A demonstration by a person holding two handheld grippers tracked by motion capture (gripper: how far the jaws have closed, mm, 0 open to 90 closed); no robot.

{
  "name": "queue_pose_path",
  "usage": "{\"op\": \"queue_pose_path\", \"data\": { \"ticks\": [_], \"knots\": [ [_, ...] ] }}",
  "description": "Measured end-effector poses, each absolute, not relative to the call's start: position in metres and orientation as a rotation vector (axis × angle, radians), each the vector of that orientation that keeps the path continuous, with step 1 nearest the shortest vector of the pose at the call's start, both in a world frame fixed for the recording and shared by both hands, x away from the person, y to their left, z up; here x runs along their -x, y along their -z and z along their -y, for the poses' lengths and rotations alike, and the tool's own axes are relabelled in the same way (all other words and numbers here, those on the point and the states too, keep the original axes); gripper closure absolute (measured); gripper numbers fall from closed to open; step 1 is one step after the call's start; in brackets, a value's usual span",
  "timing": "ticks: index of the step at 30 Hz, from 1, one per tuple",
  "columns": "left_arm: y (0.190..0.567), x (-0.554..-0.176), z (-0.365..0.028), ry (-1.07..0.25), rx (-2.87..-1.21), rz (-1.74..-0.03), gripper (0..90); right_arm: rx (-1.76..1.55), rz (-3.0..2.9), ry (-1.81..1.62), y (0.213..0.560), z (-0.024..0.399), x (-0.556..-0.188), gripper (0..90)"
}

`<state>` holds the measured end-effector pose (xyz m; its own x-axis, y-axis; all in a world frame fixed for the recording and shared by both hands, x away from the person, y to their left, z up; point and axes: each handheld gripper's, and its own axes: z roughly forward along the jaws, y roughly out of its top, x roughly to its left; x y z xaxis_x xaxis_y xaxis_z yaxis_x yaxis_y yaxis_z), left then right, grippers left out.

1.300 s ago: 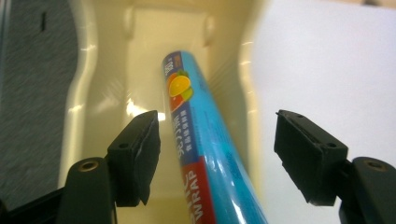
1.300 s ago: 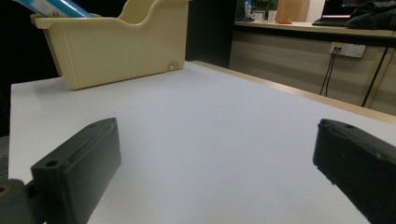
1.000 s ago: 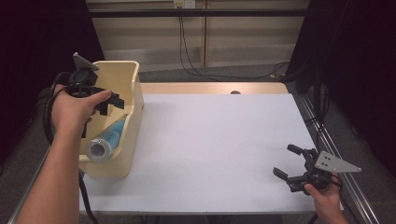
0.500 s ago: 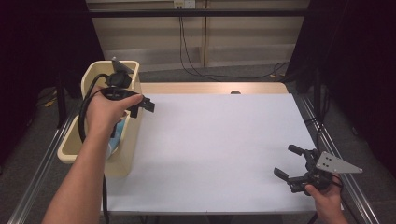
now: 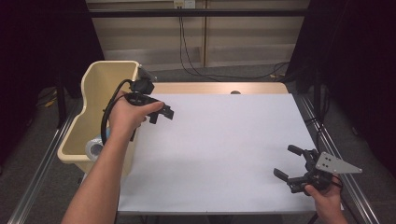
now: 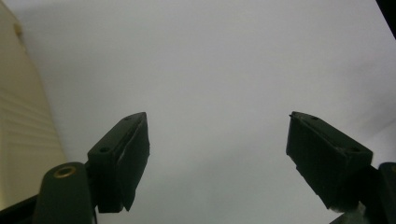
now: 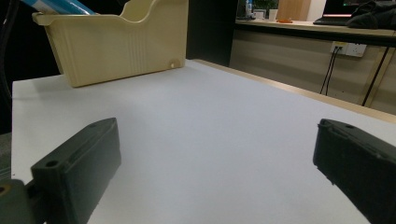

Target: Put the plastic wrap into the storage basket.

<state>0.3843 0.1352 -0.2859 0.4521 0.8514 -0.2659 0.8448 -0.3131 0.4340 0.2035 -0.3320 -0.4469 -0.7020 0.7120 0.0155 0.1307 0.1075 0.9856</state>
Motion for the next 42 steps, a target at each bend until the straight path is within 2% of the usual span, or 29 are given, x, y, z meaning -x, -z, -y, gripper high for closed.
{"op": "queue_pose_path", "data": {
  "ticks": [25, 34, 42],
  "knots": [
    [0.351, -0.373, -0.109, 0.064, -2.257, -1.35, 20.9, -0.818, -1.926, -1.634, 0.447, 0.331, -0.204, 0.6],
    [0.372, -0.365, -0.11, 0.019, -2.199, -1.315, 21.0, -0.818, -1.925, -1.635, 0.447, 0.331, -0.204, 0.6],
    [0.389, -0.352, -0.116, -0.069, -2.079, -1.247, 19.7, -0.815, -1.927, -1.634, 0.448, 0.331, -0.204, 0.5]
  ]
}}
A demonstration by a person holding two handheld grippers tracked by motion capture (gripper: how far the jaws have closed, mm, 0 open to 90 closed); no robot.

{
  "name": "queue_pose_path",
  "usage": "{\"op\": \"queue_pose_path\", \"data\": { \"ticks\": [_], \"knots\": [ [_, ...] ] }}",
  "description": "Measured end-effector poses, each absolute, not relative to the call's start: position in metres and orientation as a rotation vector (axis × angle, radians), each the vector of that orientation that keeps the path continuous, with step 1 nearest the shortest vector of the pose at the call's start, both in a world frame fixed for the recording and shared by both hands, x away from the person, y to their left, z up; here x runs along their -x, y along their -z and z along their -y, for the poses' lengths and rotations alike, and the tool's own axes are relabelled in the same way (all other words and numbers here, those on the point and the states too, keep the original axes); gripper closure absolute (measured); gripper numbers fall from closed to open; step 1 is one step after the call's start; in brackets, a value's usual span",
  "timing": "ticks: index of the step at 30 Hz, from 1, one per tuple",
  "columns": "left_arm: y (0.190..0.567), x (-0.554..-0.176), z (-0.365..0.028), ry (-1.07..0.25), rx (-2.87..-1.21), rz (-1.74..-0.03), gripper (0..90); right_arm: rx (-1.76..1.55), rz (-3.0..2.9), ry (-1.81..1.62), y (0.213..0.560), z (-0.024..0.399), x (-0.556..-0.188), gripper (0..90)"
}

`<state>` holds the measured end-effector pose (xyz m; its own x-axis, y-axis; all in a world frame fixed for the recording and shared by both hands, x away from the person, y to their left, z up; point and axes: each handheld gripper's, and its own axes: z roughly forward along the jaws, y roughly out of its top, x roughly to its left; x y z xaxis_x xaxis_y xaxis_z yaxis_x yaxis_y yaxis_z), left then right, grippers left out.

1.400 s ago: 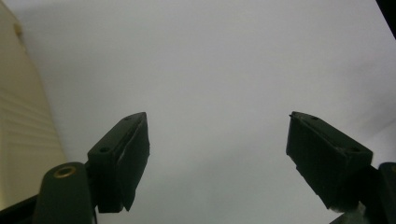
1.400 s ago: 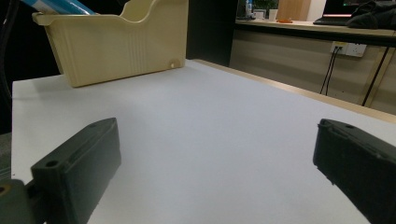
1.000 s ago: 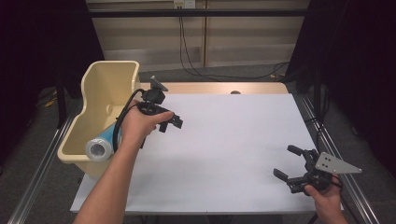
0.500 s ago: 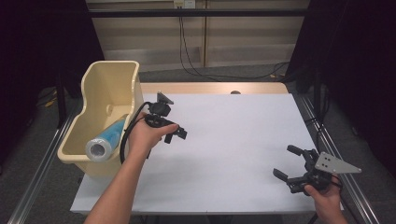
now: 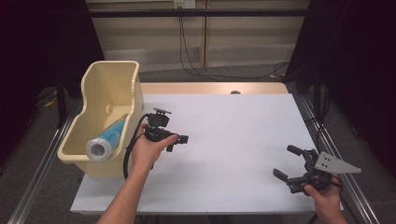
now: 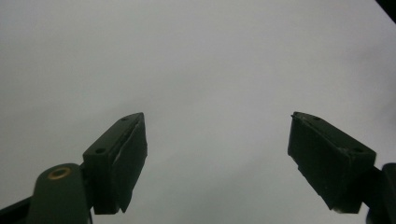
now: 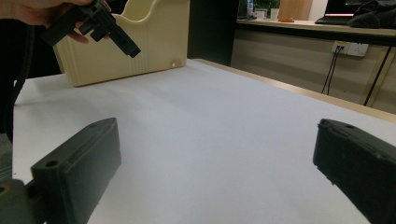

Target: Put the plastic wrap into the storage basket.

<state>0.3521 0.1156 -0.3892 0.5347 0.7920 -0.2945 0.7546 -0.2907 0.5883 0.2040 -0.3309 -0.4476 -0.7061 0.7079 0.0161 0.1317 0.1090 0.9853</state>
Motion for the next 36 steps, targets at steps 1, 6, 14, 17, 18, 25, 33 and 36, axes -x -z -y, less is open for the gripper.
{"op": "queue_pose_path", "data": {
  "ticks": [1, 6, 14, 17, 18, 25, 33, 36],
  "knots": [
    [0.392, -0.35, -0.117, -0.08, -2.062, -1.242, 19.6, -0.814, -1.928, -1.631, 0.448, 0.331, -0.204, 0.6],
    [0.403, -0.342, -0.121, -0.126, -2.013, -1.198, 18.6, -0.813, -1.929, -1.631, 0.448, 0.33, -0.204, 0.5],
    [0.416, -0.331, -0.13, -0.194, -1.945, -1.133, 16.5, -0.812, -1.928, -1.628, 0.448, 0.331, -0.204, 0.6],
    [0.418, -0.327, -0.133, -0.216, -1.912, -1.116, 16.0, -0.812, -1.929, -1.629, 0.448, 0.33, -0.204, 0.6],
    [0.418, -0.326, -0.134, -0.22, -1.915, -1.112, 15.7, -0.813, -1.93, -1.629, 0.448, 0.33, -0.204, 0.5],
    [0.424, -0.317, -0.138, -0.294, -1.874, -1.044, 12.4, -0.815, -1.932, -1.629, 0.448, 0.33, -0.204, 0.6],
    [0.43, -0.307, -0.143, -0.355, -1.836, -0.973, 10.8, -0.81, -1.937, -1.626, 0.448, 0.329, -0.204, 0.6],
    [0.431, -0.302, -0.145, -0.388, -1.814, -0.948, 10.3, -0.809, -1.938, -1.624, 0.448, 0.329, -0.204, 0.5]
  ]
}}
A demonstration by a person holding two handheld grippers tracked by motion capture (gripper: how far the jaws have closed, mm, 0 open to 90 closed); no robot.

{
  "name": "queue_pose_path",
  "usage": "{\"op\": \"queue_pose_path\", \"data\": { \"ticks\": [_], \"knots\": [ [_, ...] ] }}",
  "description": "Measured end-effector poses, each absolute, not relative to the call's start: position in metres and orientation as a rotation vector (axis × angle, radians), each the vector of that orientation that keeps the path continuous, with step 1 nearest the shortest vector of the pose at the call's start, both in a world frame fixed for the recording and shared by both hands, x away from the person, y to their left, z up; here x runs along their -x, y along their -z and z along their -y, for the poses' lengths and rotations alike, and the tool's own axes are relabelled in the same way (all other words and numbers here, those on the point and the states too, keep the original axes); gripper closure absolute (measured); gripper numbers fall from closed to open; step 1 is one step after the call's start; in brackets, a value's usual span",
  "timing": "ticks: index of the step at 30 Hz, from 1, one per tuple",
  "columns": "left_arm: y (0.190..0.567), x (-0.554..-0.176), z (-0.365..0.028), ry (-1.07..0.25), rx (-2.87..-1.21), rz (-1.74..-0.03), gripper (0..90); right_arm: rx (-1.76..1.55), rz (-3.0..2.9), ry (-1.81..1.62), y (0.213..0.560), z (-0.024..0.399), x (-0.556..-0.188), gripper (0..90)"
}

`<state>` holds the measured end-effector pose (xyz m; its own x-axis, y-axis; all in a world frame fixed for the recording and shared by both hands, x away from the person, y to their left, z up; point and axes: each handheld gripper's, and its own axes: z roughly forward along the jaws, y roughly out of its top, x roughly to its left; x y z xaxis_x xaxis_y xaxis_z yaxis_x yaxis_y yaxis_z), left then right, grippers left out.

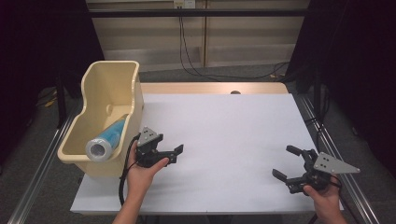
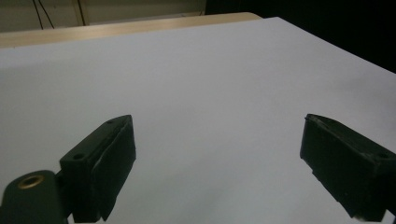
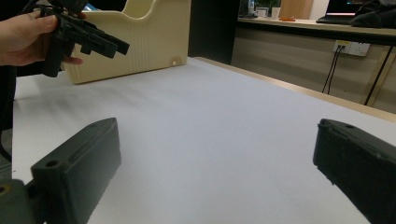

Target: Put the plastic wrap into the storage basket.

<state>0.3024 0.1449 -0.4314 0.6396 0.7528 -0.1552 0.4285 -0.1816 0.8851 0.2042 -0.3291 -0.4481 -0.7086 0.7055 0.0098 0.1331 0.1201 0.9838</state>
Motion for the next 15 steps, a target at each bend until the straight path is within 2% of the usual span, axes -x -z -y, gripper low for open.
{"op": "queue_pose_path", "data": {
  "ticks": [15],
  "knots": [
    [0.433, -0.286, -0.153, -0.501, -1.721, -0.868, 4.3, -0.813, -1.939, -1.62, 0.449, 0.329, -0.205, 0.5]
  ]
}}
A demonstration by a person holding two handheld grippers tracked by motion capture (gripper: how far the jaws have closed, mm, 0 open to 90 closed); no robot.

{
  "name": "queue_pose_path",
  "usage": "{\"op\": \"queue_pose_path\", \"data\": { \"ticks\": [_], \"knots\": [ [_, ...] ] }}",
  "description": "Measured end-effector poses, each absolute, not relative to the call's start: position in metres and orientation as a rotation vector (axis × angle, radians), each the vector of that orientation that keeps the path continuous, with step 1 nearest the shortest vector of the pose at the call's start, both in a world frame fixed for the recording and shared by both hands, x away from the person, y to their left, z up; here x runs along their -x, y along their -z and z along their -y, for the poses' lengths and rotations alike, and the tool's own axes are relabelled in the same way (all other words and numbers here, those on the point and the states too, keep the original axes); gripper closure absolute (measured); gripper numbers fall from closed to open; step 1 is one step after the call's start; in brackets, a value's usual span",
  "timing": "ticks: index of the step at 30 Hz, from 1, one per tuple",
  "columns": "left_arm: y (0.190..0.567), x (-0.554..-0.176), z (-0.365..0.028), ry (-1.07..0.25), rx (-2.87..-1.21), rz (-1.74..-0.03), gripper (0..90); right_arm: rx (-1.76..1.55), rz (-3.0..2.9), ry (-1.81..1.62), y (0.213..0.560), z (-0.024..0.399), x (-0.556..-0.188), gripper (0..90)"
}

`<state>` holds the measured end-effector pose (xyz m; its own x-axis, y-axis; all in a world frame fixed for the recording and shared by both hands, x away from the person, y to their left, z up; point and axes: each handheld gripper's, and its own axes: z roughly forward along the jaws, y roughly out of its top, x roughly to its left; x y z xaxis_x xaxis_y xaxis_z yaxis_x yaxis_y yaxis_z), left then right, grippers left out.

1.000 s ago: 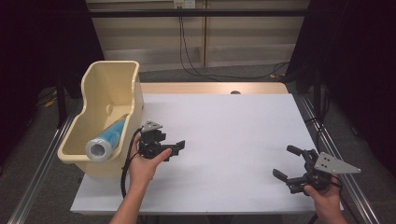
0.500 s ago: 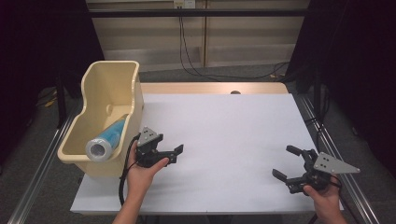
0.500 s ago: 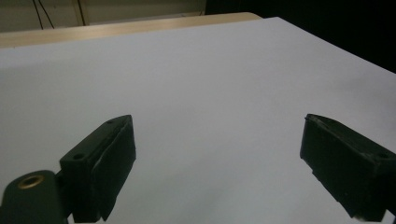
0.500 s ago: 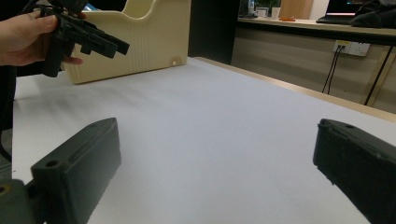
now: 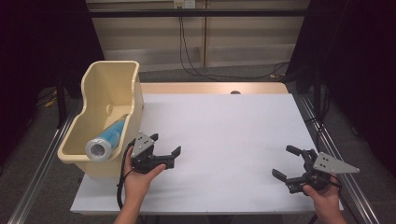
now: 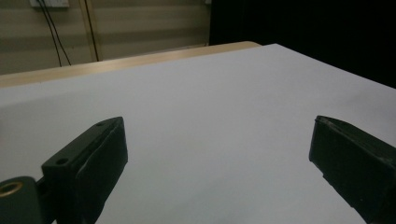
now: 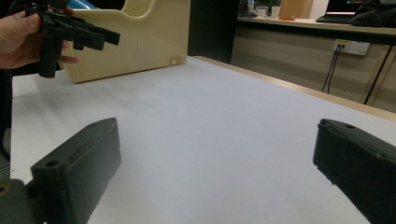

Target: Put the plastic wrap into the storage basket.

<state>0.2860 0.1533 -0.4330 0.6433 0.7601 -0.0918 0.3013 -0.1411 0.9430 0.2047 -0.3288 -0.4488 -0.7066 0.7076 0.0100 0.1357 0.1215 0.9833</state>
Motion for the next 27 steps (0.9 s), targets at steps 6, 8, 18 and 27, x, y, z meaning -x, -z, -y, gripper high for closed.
{"op": "queue_pose_path", "data": {
  "ticks": [6, 8, 18, 27],
  "knots": [
    [0.431, -0.277, -0.156, -0.537, -1.671, -0.829, 3.0, -0.815, -1.939, -1.618, 0.449, 0.328, -0.204, 0.5],
    [0.431, -0.274, -0.158, -0.537, -1.653, -0.819, 2.6, -0.815, -1.941, -1.615, 0.449, 0.328, -0.204, 0.6],
    [0.433, -0.269, -0.16, -0.574, -1.609, -0.775, 1.2, -0.814, -1.935, -1.601, 0.451, 0.328, -0.204, 0.2],
    [0.435, -0.269, -0.159, -0.582, -1.617, -0.772, 1.2, -0.816, -1.932, -1.6, 0.451, 0.328, -0.204, 0.1]
  ]
}}
